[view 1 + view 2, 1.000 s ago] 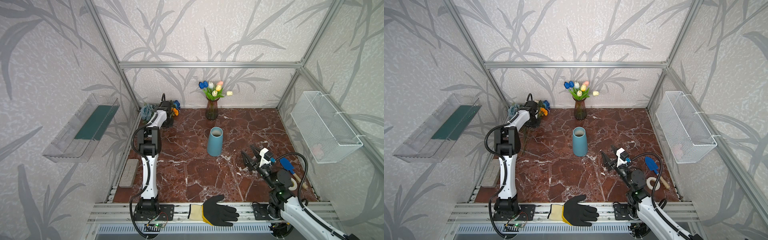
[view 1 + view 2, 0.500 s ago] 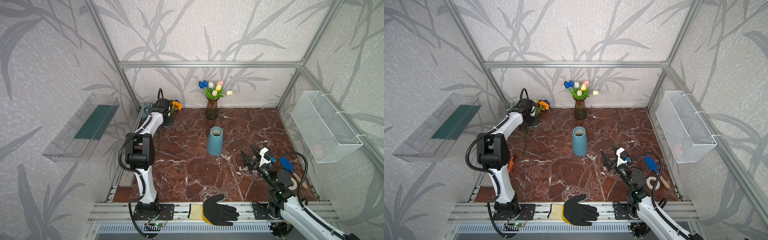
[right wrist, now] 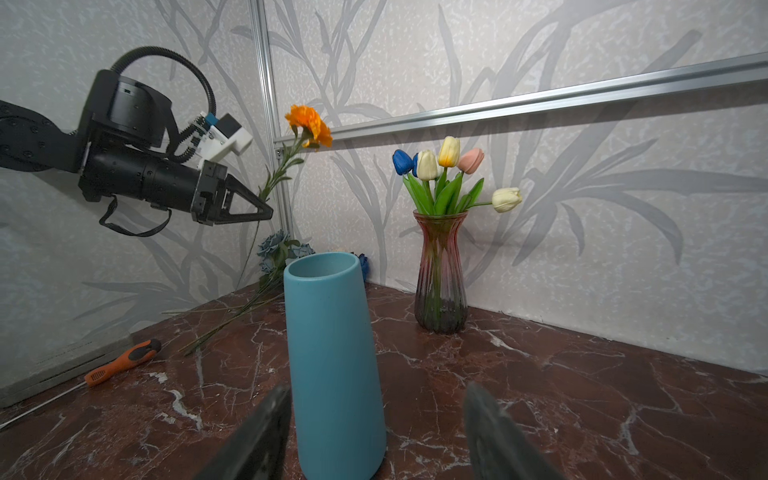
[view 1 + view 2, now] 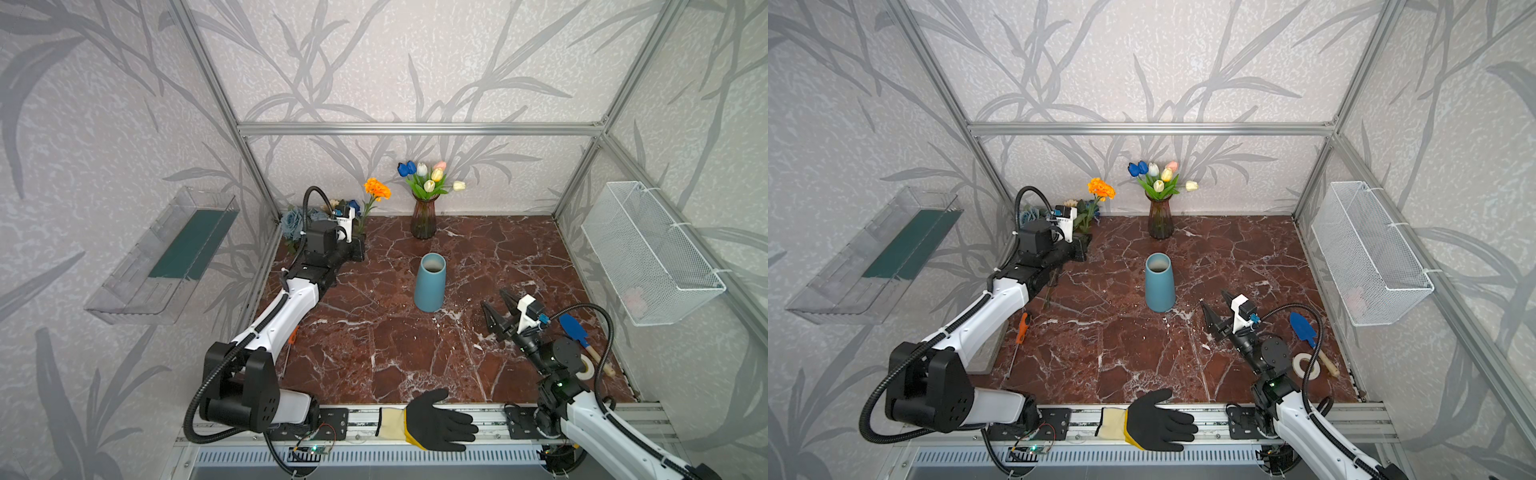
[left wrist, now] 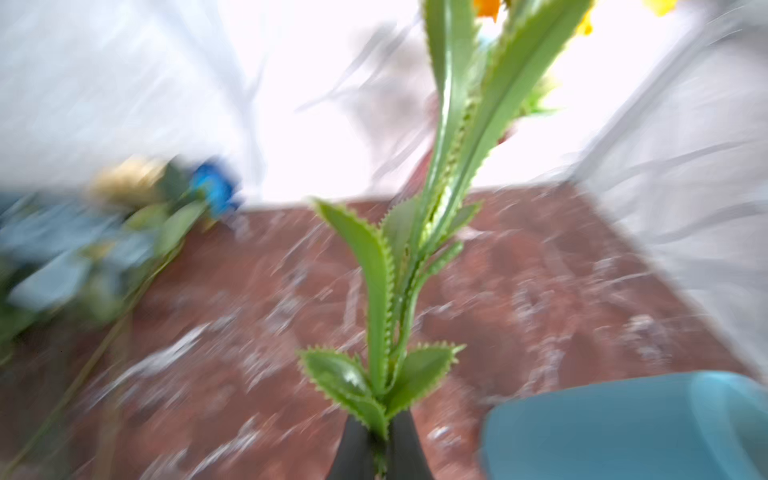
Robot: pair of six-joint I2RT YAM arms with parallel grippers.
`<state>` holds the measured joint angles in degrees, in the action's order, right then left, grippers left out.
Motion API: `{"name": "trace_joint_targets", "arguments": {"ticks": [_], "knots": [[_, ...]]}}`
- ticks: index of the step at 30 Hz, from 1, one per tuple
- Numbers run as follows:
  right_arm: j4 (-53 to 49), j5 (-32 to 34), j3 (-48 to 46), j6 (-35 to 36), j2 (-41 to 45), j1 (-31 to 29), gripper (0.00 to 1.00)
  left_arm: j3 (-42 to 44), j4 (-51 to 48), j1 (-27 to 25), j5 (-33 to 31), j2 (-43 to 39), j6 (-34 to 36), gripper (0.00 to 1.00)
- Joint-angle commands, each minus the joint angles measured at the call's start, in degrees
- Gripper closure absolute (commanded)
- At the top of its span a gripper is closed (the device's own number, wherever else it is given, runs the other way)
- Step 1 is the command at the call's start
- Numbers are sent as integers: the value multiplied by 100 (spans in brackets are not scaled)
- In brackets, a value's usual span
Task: Arrange the flowers into the vase
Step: 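Lift the orange carnation and carry it over the teal vase with the left gripper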
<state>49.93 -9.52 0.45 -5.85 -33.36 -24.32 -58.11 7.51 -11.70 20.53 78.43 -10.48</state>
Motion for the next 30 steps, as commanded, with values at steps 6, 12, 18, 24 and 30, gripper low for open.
{"name": "trace_joint_targets", "arguments": {"ticks": [6, 12, 18, 24, 30], "knots": [[253, -64, -133, 86, 0, -21, 33, -254, 2380, -799, 944, -389, -88, 100], [240, -50, -140, 88, -4, -26, 33, -709, 2726, -1248, 884, -413, 163, 100], [239, -42, -140, 96, -38, -27, 33, -1115, 3007, -1440, 873, -108, 29, 100], [227, -33, -141, 95, -27, -21, 33, -1267, 3242, -1542, 987, 149, -367, 100], [240, -41, -133, 91, -71, -25, 33, -1138, 3835, -1678, 1084, 505, -912, 100]]}}
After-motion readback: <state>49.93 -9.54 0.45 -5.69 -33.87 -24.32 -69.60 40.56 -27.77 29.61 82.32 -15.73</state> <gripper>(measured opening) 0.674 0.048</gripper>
